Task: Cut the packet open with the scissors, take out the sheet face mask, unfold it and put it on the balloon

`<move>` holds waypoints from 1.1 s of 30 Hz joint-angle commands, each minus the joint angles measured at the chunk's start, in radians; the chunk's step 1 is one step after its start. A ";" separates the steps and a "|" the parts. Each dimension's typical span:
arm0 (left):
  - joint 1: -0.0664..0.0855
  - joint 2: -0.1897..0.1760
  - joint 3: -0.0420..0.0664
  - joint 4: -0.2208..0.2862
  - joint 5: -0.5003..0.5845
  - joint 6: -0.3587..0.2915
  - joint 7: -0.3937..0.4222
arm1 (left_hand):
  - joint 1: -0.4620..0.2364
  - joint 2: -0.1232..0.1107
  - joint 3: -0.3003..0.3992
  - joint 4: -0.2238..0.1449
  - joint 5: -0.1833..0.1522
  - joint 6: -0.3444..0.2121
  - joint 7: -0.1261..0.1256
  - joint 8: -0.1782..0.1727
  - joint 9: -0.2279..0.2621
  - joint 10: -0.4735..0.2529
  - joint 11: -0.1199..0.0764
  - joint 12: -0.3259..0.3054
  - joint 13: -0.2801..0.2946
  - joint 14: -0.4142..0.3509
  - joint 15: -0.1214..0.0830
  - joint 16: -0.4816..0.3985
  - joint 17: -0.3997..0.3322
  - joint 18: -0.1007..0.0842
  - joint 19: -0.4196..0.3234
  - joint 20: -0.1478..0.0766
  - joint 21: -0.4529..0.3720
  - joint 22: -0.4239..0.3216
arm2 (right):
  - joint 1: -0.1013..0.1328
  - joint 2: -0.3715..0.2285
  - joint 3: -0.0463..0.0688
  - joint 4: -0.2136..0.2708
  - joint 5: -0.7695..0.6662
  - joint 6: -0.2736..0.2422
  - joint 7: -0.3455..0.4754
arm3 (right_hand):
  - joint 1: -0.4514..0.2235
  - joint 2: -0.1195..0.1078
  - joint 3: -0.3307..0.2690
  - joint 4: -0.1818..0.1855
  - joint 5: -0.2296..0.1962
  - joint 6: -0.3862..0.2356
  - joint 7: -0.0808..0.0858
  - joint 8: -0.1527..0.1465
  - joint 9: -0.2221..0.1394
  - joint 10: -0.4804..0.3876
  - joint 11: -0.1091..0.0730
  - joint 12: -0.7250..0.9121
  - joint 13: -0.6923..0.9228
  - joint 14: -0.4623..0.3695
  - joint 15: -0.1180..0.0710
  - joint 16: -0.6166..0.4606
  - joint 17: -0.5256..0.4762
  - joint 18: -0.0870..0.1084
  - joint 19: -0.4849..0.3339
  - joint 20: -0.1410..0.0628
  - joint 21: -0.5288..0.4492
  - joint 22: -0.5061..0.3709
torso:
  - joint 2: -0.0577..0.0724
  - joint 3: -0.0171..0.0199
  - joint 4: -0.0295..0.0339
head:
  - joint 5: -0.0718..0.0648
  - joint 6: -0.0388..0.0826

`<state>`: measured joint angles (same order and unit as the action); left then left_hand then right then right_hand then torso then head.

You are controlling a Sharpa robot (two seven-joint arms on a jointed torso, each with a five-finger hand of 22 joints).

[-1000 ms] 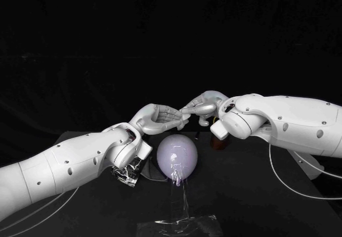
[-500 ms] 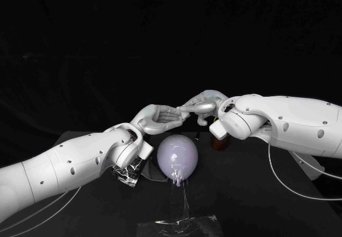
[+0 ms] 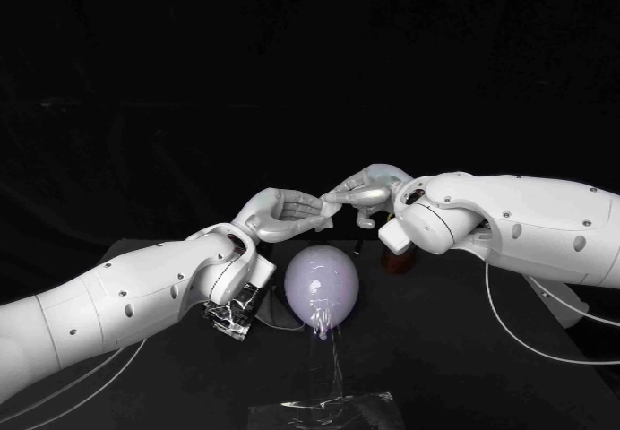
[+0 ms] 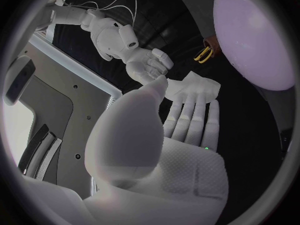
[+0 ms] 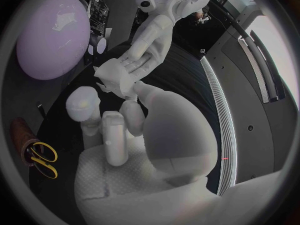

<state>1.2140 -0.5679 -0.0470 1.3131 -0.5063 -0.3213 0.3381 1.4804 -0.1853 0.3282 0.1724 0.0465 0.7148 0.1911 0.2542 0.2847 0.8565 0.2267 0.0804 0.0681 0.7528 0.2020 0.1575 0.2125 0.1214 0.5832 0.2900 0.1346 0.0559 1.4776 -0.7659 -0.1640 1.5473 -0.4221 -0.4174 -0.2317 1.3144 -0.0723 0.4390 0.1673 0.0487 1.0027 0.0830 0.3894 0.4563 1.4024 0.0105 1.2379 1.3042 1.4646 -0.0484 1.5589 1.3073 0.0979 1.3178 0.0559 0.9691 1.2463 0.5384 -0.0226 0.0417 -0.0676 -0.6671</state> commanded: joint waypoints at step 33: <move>0.001 0.007 0.001 0.015 -0.012 0.043 0.026 | 0.065 0.037 -0.216 0.059 0.002 -0.170 0.029 -0.069 -0.061 -0.289 -0.043 -0.033 -0.019 -0.196 0.012 -0.090 -0.067 -0.047 -0.128 0.002 -0.053 -0.011 | 0.000 0.013 0.001 0.001 -0.010 -0.002 0.026 | -0.028 -0.008 0.020 -0.019 0.003 -0.011 0.006 0.000 -0.003 0.006 0.002 -0.007 0.006 0.103 0.000 0.006 0.253 0.016 0.008 0.003 -0.004 0.007 | 0.000 0.0001 0.0003 | 0.002 0.003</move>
<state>1.2140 -0.5641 -0.0470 1.3251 -0.5053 -0.3148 0.3457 1.5344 -0.1501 0.1197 0.2320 0.0465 0.5533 0.1663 0.1893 0.2244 0.5751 0.1821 0.0542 0.0506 0.5609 0.2145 0.0733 0.1465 0.0914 0.4623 0.2917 0.0849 0.0468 1.4775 -0.7542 -0.1641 1.5478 -0.4347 -0.4249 -0.2278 1.3090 -0.0661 0.4637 0.1422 0.0534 0.9961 0.0862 0.3936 0.4586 1.4039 0.0087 1.2344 1.3042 1.4644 -0.0480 1.5624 1.3078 0.1069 1.3252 0.0557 0.9670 1.2550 0.5388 -0.0222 0.0417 -0.0655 -0.6633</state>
